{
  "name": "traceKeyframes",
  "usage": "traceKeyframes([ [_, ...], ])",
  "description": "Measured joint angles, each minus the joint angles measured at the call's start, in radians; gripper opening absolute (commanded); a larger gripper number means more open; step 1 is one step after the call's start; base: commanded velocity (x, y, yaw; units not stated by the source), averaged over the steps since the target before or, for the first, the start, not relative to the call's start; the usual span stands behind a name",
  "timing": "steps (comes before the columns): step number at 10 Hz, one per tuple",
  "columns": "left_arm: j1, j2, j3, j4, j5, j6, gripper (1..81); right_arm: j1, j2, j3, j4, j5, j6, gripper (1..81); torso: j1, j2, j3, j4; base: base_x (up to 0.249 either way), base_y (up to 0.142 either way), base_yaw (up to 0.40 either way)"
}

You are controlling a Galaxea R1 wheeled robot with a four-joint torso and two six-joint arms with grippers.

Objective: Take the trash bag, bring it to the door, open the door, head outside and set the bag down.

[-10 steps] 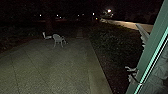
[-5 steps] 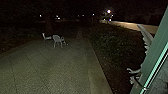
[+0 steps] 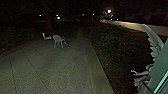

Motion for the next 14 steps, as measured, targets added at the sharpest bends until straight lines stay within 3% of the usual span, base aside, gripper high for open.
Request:
traceKeyframes([
  [2,0.0,-0.001,0.0,0.0,0.0,0.0,1.0,0.0,-0.001,0.0,0.0,-0.001,0.0,81.1,0.0,0.0,0.0,0.0,0.089,0.082,0.0],
  [10,-0.002,-0.006,0.0,0.0,0.003,0.0,1.0,0.0,-0.018,0.012,0.0,-0.002,0.0,81.1,0.0,0.0,0.0,0.0,0.009,0.0,0.0],
  [14,0.005,-0.066,0.071,0.0,0.006,0.0,1.0,0.0,-0.102,0.169,0.0,-0.002,0.0,81.1,0.001,0.0,0.0,0.0,0.0,0.0,0.0],
])
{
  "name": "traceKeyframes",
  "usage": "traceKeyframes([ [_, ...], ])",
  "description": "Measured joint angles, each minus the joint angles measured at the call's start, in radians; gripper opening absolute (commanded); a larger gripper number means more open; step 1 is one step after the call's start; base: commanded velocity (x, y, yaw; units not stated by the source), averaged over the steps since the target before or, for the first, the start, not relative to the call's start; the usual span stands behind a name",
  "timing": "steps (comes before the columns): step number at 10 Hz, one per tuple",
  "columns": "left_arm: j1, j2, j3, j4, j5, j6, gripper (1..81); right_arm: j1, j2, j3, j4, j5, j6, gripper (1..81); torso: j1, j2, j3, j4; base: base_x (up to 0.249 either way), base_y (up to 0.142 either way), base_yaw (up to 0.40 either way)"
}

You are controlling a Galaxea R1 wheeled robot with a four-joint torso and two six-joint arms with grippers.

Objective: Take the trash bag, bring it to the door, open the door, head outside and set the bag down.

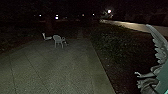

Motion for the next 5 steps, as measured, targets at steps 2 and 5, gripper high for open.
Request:
traceKeyframes([
  [2,0.001,-0.042,0.064,-0.001,-0.001,0.0,1.0,-0.001,-0.037,0.044,0.0,0.0,0.0,81.1,0.0,0.0,0.0,0.0,0.0,0.0,0.0],
  [5,-0.007,-0.061,0.074,-0.002,-0.001,-0.004,1.0,0.0,-0.064,0.094,0.0,0.002,0.0,81.1,-0.001,0.0,-0.044,0.0,0.0,0.0,0.0],
])
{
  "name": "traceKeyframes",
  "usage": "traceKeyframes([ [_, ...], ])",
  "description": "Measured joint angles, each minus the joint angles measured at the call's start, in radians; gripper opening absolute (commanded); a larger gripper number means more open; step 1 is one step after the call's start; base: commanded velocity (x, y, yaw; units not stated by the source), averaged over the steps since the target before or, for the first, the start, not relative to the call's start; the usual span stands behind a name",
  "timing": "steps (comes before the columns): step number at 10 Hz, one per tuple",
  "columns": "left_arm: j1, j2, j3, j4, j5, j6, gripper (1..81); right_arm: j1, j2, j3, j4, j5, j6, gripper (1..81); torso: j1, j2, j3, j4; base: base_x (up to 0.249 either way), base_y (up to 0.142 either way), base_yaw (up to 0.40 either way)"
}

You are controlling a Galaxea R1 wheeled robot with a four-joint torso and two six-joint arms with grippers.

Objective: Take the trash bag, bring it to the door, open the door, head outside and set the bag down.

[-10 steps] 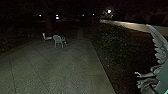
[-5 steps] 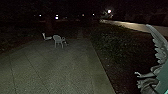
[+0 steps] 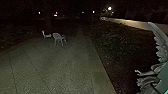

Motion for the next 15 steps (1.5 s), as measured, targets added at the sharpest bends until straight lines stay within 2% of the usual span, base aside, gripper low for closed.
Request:
traceKeyframes([
  [2,-0.008,-0.015,0.028,0.0,0.001,-0.001,1.0,0.0,-0.001,0.003,0.0,-0.001,0.0,81.1,0.001,0.001,-0.048,0.0,0.0,0.0,0.0],
  [4,-0.027,-0.054,0.062,-0.004,0.002,-0.005,1.0,0.015,-0.001,0.002,0.001,0.003,0.0,81.1,0.001,0.001,-0.059,0.0,0.0,0.0,0.0],
  [5,-0.04,-0.076,0.09,-0.013,0.003,-0.007,1.0,0.016,-0.001,0.003,0.001,0.002,0.0,81.1,0.001,0.001,-0.057,0.003,0.0,0.0,0.0],
  [6,-0.06,-0.093,0.119,-0.029,0.01,-0.008,1.0,0.015,0.0,0.003,0.001,0.002,0.0,81.1,0.001,0.001,-0.057,0.016,0.0,0.0,0.0],
  [7,-0.084,-0.108,0.139,-0.048,0.024,-0.008,1.0,0.014,-0.001,0.003,0.001,0.002,0.0,81.1,0.001,0.001,-0.059,0.043,0.0,0.0,0.0],
  [8,-0.108,-0.118,0.146,-0.067,0.036,-0.008,1.0,0.016,0.0,0.003,0.001,0.003,0.0,81.1,0.001,0.001,-0.067,0.076,0.0,0.0,0.0],
  [9,-0.126,-0.132,0.149,-0.09,0.054,-0.011,1.0,0.021,-0.001,0.004,0.001,0.003,0.0,81.1,0.001,0.001,-0.086,0.103,0.0,0.0,0.0],
  [12,-0.231,-0.166,0.158,-0.167,0.106,-0.013,1.0,0.024,-0.001,0.007,0.001,0.008,0.0,81.1,0.001,0.001,-0.175,0.166,0.0,0.0,0.0],
  [15,-0.342,-0.197,0.156,-0.217,0.143,-0.014,1.0,0.042,-0.003,0.012,0.001,0.011,0.0,81.1,0.002,0.002,-0.271,0.218,0.0,0.0,0.0],
])
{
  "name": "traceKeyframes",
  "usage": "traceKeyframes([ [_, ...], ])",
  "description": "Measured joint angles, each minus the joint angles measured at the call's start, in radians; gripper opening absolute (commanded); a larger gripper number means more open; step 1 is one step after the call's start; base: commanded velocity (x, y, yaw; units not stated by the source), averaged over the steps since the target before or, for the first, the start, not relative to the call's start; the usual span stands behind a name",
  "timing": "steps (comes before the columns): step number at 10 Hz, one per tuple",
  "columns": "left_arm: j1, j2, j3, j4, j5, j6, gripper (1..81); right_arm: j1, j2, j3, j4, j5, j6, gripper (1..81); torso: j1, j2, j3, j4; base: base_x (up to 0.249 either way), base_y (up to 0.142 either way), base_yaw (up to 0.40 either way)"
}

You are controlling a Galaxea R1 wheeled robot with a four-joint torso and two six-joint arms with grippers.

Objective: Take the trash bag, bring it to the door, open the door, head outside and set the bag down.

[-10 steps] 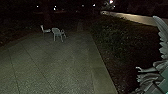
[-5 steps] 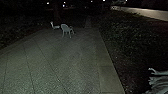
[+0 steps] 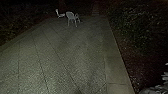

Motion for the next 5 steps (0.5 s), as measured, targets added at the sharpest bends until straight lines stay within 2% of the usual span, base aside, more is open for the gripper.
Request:
traceKeyframes([
  [2,-0.075,0.001,-0.008,-0.023,0.026,0.0,1.0,0.005,0.0,0.0,0.0,0.0,0.0,81.1,0.0,0.0,-0.065,0.03,0.0,0.0,0.0],
  [3,-0.111,0.001,-0.02,-0.029,0.048,0.0,1.0,0.007,0.0,0.0,0.0,-0.001,0.0,81.1,0.0,0.001,-0.087,0.038,0.0,0.0,0.0],
  [5,-0.188,0.013,-0.064,-0.041,0.111,0.0,1.0,0.015,-0.001,0.0,0.0,-0.001,0.0,81.1,0.001,0.001,-0.1,0.041,0.0,0.0,0.0],
])
